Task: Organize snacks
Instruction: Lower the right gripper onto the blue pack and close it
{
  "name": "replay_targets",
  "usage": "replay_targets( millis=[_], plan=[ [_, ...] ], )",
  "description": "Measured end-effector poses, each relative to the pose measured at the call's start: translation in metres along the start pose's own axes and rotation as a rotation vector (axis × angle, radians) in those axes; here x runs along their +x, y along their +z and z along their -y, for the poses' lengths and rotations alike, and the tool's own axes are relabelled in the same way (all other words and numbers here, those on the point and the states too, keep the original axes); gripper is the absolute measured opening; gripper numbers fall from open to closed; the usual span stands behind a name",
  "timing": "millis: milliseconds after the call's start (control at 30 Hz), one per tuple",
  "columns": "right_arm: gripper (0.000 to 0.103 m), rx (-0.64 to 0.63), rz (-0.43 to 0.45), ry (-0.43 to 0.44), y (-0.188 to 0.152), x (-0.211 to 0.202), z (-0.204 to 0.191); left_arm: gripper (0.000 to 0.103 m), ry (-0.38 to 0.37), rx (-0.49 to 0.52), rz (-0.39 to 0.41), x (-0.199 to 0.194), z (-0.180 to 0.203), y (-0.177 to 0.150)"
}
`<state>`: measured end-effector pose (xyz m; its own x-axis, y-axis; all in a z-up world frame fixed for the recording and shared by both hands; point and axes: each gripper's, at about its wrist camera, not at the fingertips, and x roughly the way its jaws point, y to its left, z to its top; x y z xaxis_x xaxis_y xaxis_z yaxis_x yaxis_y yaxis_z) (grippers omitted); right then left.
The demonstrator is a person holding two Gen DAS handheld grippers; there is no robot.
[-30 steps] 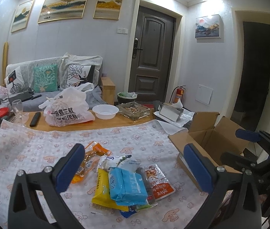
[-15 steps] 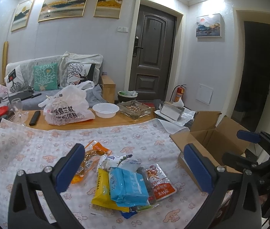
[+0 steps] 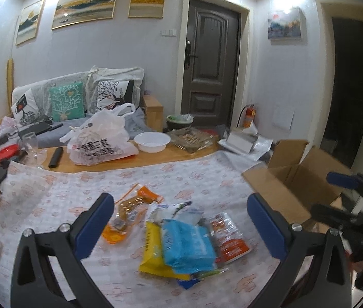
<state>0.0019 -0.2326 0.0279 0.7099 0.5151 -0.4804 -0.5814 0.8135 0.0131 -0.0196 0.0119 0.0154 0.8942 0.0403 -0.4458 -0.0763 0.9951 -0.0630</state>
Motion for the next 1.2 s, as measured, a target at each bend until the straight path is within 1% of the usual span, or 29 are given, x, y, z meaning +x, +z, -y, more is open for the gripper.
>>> replay_targets(
  millis=[67, 133, 200, 233, 300, 367, 400, 433, 500, 567, 633, 667, 733, 833, 900, 967, 1000, 1067, 1200],
  plan=[
    [0.102, 0.012, -0.006, 0.025, 0.001, 0.005, -0.003, 0.102, -0.003, 0.013, -0.006, 0.000, -0.006, 0.001],
    [0.095, 0.013, -0.017, 0.056, 0.003, 0.009, -0.010, 0.102, -0.003, 0.027, -0.009, 0.002, -0.014, 0.001],
    [0.082, 0.004, -0.032, 0.079, 0.005, 0.016, -0.018, 0.102, -0.024, 0.034, -0.017, 0.006, -0.019, -0.001],
    [0.079, -0.002, -0.041, 0.088, 0.006, 0.021, -0.023, 0.102, -0.048, 0.031, -0.026, 0.008, -0.025, -0.002],
    [0.069, -0.023, -0.059, 0.107, 0.008, 0.031, -0.038, 0.102, -0.083, 0.028, -0.045, 0.012, -0.033, -0.004],
    [0.062, -0.032, -0.081, 0.132, 0.009, 0.040, -0.048, 0.102, -0.089, 0.031, -0.051, 0.016, -0.044, -0.006],
    [0.061, -0.034, -0.100, 0.156, 0.009, 0.049, -0.057, 0.102, -0.085, 0.039, -0.050, 0.017, -0.048, -0.007],
    [0.060, -0.033, -0.117, 0.171, 0.009, 0.055, -0.063, 0.102, -0.088, 0.049, -0.051, 0.019, -0.055, -0.008],
    [0.060, -0.024, -0.154, 0.204, 0.008, 0.071, -0.076, 0.102, -0.116, 0.049, -0.055, 0.023, -0.065, -0.010],
    [0.060, -0.013, -0.190, 0.230, 0.005, 0.086, -0.086, 0.102, -0.170, 0.030, -0.085, 0.030, -0.079, -0.012],
    [0.060, 0.004, -0.227, 0.249, 0.001, 0.102, -0.092, 0.102, -0.208, -0.012, -0.124, 0.040, -0.091, -0.015],
    [0.061, 0.018, -0.250, 0.254, -0.001, 0.111, -0.093, 0.102, -0.224, -0.045, -0.146, 0.046, -0.101, -0.018],
    [0.061, 0.052, -0.297, 0.252, -0.008, 0.129, -0.093, 0.102, -0.246, -0.072, -0.168, 0.054, -0.111, -0.023],
    [0.063, 0.097, -0.338, 0.240, -0.015, 0.151, -0.092, 0.102, -0.259, -0.099, -0.213, 0.066, -0.121, -0.035],
    [0.073, 0.123, -0.352, 0.223, -0.017, 0.163, -0.092, 0.102, -0.274, -0.115, -0.227, 0.071, -0.124, -0.040],
    [0.078, 0.118, -0.356, 0.182, -0.018, 0.171, -0.093, 0.102, -0.283, -0.134, -0.241, 0.077, -0.127, -0.044],
    [0.079, 0.115, -0.361, 0.156, -0.018, 0.176, -0.094, 0.102, -0.285, -0.141, -0.247, 0.078, -0.128, -0.045],
    [0.082, 0.129, -0.364, 0.141, -0.018, 0.181, -0.092, 0.102, -0.293, -0.152, -0.254, 0.080, -0.130, -0.046],
    [0.088, 0.194, -0.384, 0.141, -0.021, 0.187, -0.084, 0.102, -0.310, -0.162, -0.258, 0.080, -0.127, -0.045]
  ],
)
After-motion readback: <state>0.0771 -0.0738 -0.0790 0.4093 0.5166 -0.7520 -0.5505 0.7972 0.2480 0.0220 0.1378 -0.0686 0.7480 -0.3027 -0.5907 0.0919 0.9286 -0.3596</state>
